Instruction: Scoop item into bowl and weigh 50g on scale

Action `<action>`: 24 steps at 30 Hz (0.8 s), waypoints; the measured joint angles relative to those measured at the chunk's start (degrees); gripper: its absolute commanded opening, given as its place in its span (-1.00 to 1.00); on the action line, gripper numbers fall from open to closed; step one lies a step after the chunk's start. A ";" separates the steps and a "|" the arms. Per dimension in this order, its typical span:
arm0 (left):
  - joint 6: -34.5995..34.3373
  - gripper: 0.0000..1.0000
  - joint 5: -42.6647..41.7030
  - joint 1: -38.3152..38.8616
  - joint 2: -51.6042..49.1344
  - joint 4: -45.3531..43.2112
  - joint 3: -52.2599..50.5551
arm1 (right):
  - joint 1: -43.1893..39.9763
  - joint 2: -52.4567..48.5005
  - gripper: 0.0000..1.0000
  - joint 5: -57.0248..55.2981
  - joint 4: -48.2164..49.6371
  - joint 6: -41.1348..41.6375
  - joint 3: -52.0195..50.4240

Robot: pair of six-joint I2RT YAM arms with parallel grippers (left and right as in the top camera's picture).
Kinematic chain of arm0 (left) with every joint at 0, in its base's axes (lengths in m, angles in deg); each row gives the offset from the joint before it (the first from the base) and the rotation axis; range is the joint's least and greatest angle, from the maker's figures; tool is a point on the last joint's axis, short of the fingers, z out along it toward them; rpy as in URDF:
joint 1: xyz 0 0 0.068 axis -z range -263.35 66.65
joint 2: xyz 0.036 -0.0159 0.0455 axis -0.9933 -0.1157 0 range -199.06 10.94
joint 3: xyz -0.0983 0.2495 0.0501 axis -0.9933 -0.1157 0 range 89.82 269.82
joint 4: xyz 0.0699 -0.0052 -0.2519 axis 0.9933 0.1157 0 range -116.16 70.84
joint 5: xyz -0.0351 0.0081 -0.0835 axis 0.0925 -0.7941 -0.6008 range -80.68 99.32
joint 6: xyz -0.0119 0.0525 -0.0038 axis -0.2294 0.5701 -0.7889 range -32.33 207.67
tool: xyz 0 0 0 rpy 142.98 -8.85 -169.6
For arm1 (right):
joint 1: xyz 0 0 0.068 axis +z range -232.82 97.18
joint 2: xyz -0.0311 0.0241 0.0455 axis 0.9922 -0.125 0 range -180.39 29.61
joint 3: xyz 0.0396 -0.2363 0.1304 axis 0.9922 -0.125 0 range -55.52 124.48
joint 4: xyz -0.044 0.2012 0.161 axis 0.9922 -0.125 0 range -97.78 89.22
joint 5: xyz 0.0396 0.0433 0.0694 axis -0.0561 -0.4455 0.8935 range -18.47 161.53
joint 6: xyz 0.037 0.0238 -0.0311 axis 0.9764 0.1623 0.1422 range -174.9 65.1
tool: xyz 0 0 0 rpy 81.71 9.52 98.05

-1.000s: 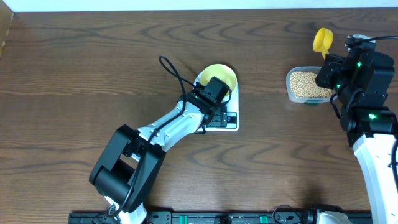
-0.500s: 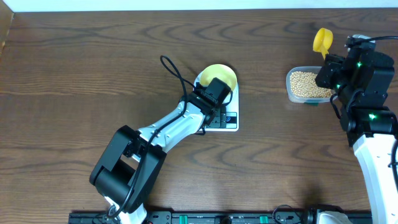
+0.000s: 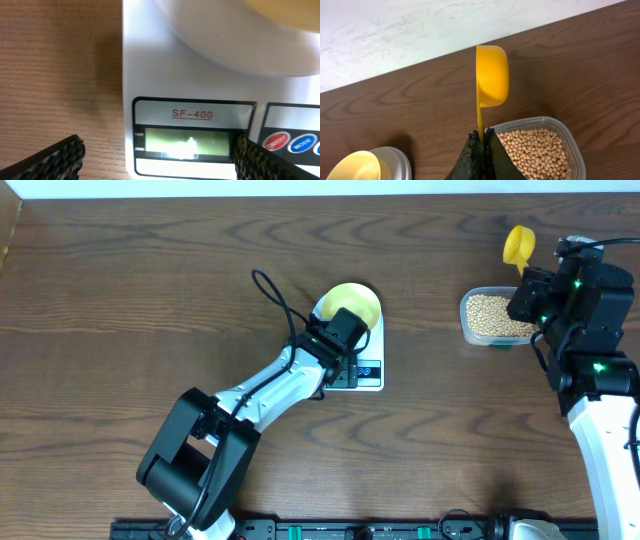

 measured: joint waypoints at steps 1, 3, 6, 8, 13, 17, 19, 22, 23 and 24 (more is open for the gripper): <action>0.00 0.93 0.00 0.00 0.02 -0.04 0.00 | 0.00 0.00 -0.97 0.00 0.00 0.02 0.00; 0.17 0.93 -0.52 0.00 0.00 -0.50 -0.07 | 0.00 0.00 -0.97 0.00 0.00 0.00 0.00; 0.66 0.93 -2.19 0.00 0.02 -1.51 -0.07 | 0.00 0.00 -0.97 0.00 -0.02 0.00 0.00; 1.07 0.93 -2.93 0.00 0.00 -1.53 -0.07 | 0.00 0.00 -0.97 0.00 -0.02 0.00 0.00; 1.31 0.93 -3.74 0.00 1.86 -1.38 -0.28 | 0.00 0.00 -0.97 0.00 -0.02 0.00 0.00; 1.36 0.93 -4.20 -0.07 8.81 -0.79 -0.61 | 0.00 0.00 -0.97 0.02 -0.02 0.00 0.00; 1.36 0.93 -4.22 -0.42 13.31 0.24 -0.61 | 0.00 0.00 -0.97 0.00 -0.02 0.00 0.00; 1.49 0.93 -4.46 -2.23 19.52 3.52 -0.61 | 0.00 0.00 -0.98 0.00 -0.15 0.00 0.00; 1.51 0.93 -4.76 -3.21 21.31 4.68 -0.61 | 0.00 0.00 -0.97 0.00 -0.17 0.00 0.00; 1.60 0.93 -5.18 -4.44 22.99 5.79 -0.61 | 0.00 0.00 -0.98 0.02 -0.31 0.00 0.00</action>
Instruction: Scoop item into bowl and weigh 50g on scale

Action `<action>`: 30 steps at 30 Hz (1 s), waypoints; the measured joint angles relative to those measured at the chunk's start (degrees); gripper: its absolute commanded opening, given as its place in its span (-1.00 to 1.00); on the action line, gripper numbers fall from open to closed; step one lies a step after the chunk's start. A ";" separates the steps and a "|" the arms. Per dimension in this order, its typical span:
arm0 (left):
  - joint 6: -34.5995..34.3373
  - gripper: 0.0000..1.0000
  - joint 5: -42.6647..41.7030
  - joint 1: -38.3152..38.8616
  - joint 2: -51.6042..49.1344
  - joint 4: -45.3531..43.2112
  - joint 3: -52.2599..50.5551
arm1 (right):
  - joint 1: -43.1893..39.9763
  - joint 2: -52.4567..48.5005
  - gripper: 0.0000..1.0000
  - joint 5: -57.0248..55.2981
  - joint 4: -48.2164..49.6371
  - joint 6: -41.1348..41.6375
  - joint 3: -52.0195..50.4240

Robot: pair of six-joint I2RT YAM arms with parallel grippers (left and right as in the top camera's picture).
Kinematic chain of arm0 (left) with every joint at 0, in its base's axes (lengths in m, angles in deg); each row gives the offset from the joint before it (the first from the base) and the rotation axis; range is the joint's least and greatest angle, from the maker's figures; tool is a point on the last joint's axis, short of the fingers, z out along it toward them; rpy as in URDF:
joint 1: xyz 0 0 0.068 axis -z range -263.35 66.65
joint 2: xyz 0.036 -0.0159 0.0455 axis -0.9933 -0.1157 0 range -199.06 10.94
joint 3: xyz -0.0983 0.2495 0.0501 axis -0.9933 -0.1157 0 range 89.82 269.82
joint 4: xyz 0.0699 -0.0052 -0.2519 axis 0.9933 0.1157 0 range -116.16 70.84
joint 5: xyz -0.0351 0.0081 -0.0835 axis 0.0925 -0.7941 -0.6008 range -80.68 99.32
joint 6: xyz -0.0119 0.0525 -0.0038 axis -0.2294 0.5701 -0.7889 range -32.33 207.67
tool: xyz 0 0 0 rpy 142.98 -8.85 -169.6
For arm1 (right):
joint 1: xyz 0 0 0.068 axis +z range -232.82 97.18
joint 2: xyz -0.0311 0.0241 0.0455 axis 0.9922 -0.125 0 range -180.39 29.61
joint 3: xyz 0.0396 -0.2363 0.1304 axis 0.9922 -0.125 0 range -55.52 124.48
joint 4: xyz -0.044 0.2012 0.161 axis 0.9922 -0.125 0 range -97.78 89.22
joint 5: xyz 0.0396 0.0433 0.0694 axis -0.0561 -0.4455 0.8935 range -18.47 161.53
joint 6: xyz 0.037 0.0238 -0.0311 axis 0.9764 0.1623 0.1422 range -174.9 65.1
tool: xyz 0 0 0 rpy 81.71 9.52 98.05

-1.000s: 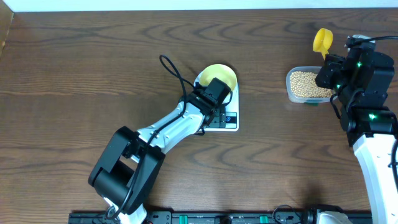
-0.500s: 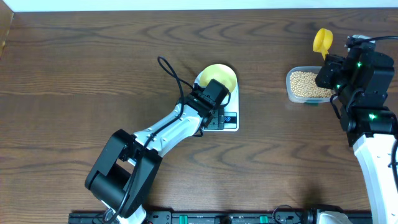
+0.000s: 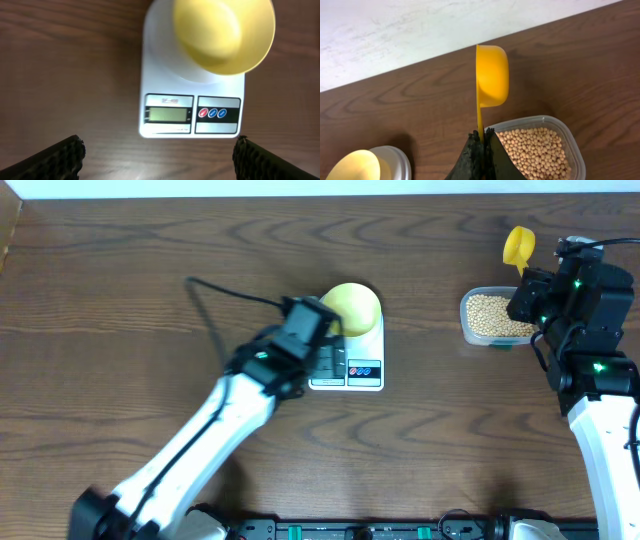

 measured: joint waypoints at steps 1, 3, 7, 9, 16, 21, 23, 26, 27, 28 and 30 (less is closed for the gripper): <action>0.39 0.93 -1.09 -1.53 1.64 1.01 0.00 | 0.00 0.00 -0.97 0.00 -0.15 0.00 0.00; 2.03 0.93 -3.74 -4.72 4.13 2.38 0.00 | 0.00 0.00 -0.97 0.00 -0.22 0.00 0.00; 7.17 0.93 -10.43 -11.41 6.69 4.68 0.00 | 0.00 0.00 -0.98 -0.02 -0.20 0.00 0.00; 8.52 0.93 -10.99 -13.79 6.75 5.07 0.00 | 0.00 0.00 -0.98 0.00 -0.20 0.00 0.00; 10.34 0.93 -6.25 -16.81 6.01 5.16 0.00 | 0.00 0.00 -0.98 -0.02 -2.80 -2.60 0.00; 10.51 0.93 -4.83 -16.81 5.81 5.20 0.00 | 0.00 -0.07 -0.98 -0.02 -7.15 -3.32 0.00; 10.51 0.93 -4.52 -16.81 5.81 5.20 0.00 | 0.00 -0.11 -0.98 0.00 -8.90 -3.08 0.00; 10.49 0.93 -4.46 -16.81 5.81 5.18 0.00 | 0.00 -0.11 -0.98 0.74 -11.50 -1.70 0.00; 10.51 0.93 -4.46 -16.81 5.81 5.18 0.00 | 0.00 -0.13 -0.98 1.49 -11.89 -1.38 0.00; 10.51 0.93 -4.44 -16.81 5.81 5.20 0.00 | 0.00 -0.13 -0.98 2.16 -11.89 -1.20 0.00; 10.51 0.93 -4.44 -16.81 5.81 5.20 0.00 | 0.00 -0.13 -0.97 3.32 -11.72 -0.76 0.00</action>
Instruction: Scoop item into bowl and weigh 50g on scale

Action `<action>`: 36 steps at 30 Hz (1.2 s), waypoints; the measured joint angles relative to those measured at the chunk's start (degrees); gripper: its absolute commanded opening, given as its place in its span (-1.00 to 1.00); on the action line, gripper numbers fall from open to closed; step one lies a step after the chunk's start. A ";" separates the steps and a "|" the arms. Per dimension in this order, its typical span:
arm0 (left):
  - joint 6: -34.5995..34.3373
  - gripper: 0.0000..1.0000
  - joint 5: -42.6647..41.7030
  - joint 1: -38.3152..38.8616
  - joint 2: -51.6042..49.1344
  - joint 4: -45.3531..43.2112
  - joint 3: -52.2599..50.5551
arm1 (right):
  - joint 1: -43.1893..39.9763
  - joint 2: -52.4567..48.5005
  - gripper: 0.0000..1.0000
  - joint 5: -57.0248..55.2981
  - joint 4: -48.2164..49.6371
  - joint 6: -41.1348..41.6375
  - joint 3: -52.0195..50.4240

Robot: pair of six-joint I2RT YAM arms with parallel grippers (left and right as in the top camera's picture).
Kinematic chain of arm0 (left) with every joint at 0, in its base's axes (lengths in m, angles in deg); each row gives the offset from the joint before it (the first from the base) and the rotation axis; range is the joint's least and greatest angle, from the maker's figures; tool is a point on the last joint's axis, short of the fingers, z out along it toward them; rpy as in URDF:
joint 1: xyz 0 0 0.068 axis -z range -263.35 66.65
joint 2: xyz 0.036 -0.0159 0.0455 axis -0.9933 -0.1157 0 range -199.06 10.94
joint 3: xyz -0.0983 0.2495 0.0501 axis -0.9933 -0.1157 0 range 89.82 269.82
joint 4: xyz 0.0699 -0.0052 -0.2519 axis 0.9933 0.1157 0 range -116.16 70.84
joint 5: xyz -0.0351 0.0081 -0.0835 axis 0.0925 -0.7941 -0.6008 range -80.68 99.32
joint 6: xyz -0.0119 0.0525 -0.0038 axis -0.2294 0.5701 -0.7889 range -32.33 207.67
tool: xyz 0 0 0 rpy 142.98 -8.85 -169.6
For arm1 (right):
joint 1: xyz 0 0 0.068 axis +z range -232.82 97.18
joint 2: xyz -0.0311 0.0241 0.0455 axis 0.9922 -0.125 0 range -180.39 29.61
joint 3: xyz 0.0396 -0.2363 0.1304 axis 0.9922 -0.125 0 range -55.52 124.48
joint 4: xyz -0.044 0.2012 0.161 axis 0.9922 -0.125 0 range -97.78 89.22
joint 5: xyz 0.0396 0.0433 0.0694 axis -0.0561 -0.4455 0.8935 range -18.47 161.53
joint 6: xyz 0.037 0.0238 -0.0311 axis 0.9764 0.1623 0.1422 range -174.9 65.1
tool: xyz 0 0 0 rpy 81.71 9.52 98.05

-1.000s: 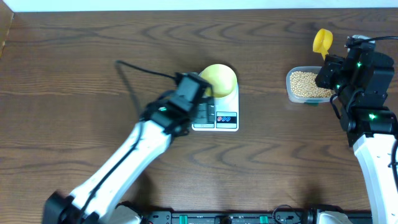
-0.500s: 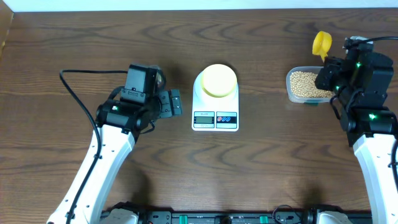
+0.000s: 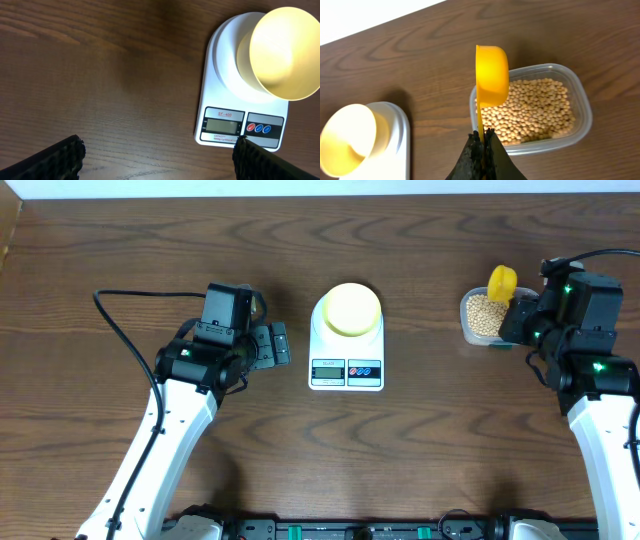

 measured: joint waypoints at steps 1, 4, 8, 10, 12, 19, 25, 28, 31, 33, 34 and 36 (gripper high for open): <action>0.00 0.93 0.04 0.00 0.00 0.00 0.00 | 0.00 0.00 -0.97 0.20 0.02 0.07 0.00; 0.00 0.93 0.17 0.00 0.00 -0.02 0.00 | 0.00 0.00 -0.97 0.31 0.22 0.39 0.00; 0.00 0.93 0.44 0.00 0.00 -0.02 0.00 | 0.00 0.00 -0.97 0.31 1.14 0.44 0.00; 0.00 0.93 0.59 0.00 0.00 -0.02 0.00 | 0.00 0.00 -0.98 0.31 1.46 0.44 0.00; 0.00 0.93 0.59 0.00 0.00 -0.02 0.00 | 0.00 0.00 -0.98 0.31 1.46 0.44 0.00; 0.00 0.93 0.61 0.00 0.00 -0.02 0.00 | 0.00 0.00 -0.98 0.31 1.49 0.44 0.00; 0.00 0.93 0.61 0.00 0.00 -0.02 0.00 | 0.00 0.00 -0.98 0.31 1.46 0.44 0.00; 0.00 0.93 0.61 0.00 0.00 0.00 0.00 | 0.00 0.00 -0.98 0.22 1.49 0.44 0.00; 0.00 0.93 0.61 0.00 0.00 -0.02 0.00 | 0.00 0.00 -0.98 0.11 1.46 0.44 0.00; 0.00 0.93 0.61 0.00 0.00 -0.02 0.00 | 0.00 0.00 -0.98 0.17 1.46 0.44 0.00; 0.00 0.93 0.61 0.00 0.00 -0.02 0.00 | 0.00 0.00 -0.98 0.24 1.46 0.44 0.00; 0.00 0.93 0.61 0.00 0.00 -0.02 0.00 | 0.00 0.00 -0.98 0.33 1.46 0.44 0.00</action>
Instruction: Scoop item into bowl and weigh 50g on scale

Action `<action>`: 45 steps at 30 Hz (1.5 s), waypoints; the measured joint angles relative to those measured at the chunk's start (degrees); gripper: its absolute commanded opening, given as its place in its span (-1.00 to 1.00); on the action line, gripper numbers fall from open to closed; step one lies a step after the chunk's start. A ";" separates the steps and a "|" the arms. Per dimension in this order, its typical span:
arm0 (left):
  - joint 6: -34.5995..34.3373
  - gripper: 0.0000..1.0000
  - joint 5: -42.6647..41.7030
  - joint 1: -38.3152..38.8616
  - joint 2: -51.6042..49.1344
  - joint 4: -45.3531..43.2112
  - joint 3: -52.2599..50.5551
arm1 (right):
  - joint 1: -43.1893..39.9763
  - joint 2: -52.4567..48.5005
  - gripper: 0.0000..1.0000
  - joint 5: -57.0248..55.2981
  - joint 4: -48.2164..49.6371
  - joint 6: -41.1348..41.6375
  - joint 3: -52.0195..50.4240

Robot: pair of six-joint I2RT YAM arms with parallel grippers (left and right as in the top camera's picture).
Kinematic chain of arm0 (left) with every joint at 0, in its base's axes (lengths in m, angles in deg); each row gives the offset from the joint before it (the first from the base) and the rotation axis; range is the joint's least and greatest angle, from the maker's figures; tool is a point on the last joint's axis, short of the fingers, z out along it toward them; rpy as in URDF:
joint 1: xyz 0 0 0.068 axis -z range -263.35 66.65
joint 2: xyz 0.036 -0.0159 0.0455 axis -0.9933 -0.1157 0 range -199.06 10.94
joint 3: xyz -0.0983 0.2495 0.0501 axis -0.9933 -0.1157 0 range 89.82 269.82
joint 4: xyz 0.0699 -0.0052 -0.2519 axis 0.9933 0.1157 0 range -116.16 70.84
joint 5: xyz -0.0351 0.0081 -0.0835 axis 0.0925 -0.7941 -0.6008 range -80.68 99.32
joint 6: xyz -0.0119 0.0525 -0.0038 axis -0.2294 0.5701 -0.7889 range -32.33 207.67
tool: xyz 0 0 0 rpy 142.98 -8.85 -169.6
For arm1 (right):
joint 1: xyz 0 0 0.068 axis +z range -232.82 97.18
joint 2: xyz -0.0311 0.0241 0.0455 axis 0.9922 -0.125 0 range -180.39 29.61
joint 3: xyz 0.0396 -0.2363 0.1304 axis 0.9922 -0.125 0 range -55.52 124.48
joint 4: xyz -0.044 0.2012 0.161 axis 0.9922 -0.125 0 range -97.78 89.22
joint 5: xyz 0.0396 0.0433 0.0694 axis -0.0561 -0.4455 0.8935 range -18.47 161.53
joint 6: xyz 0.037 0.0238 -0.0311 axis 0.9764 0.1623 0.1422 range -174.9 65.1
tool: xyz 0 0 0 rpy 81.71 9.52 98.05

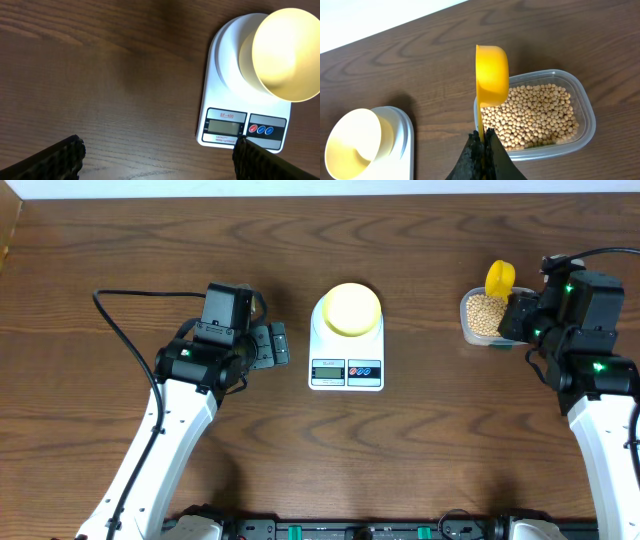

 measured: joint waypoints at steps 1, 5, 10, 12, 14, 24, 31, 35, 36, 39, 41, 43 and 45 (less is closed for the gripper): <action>-0.04 0.93 -0.02 0.00 0.00 -0.02 0.00 | 0.00 0.00 -0.98 0.00 -0.02 0.00 0.00; -0.92 0.93 -2.12 0.00 0.00 -0.04 0.00 | 0.00 0.00 -0.98 0.00 0.44 0.07 0.00; -4.09 0.93 -9.53 0.00 0.00 -2.47 -0.02 | 0.00 0.00 -0.98 0.02 0.74 1.09 0.00; -5.03 0.93 -13.90 0.35 -0.24 -4.28 -0.02 | 0.00 -0.02 -0.98 0.02 0.72 1.49 0.00; -5.11 0.93 -15.67 1.36 -0.85 -4.79 -0.02 | 0.00 -0.02 -0.98 0.02 0.72 1.64 0.00; -10.29 0.93 -11.41 13.55 -10.38 -4.28 -0.02 | 0.00 -0.02 -0.98 0.02 2.62 1.66 0.00; -12.35 0.93 -4.37 17.25 -17.62 -6.45 -0.02 | 0.00 -0.02 -0.98 0.02 2.99 1.66 0.00; -12.96 0.93 -2.78 17.29 -21.35 -9.55 -0.02 | 0.00 -0.02 -0.97 0.02 3.08 1.66 0.00; -13.11 0.93 -2.58 17.29 -22.27 -10.12 -0.02 | 0.00 -0.02 -0.98 0.02 3.10 1.66 0.00; -13.66 0.92 -2.34 17.29 -24.72 -11.32 -0.02 | 0.00 -0.02 -0.98 0.02 3.15 1.64 0.00; -13.88 0.93 -2.23 17.29 -25.81 -11.89 -0.02 | 0.00 -0.02 -0.98 0.02 3.21 1.64 0.00; -13.90 0.93 -2.14 17.29 -26.56 -12.83 -0.02 | 0.00 -0.02 -0.98 0.02 3.21 1.64 0.00; -14.08 0.93 -2.16 17.29 -26.69 -13.49 -0.02 | 0.00 -0.02 -0.98 0.02 3.23 1.64 0.00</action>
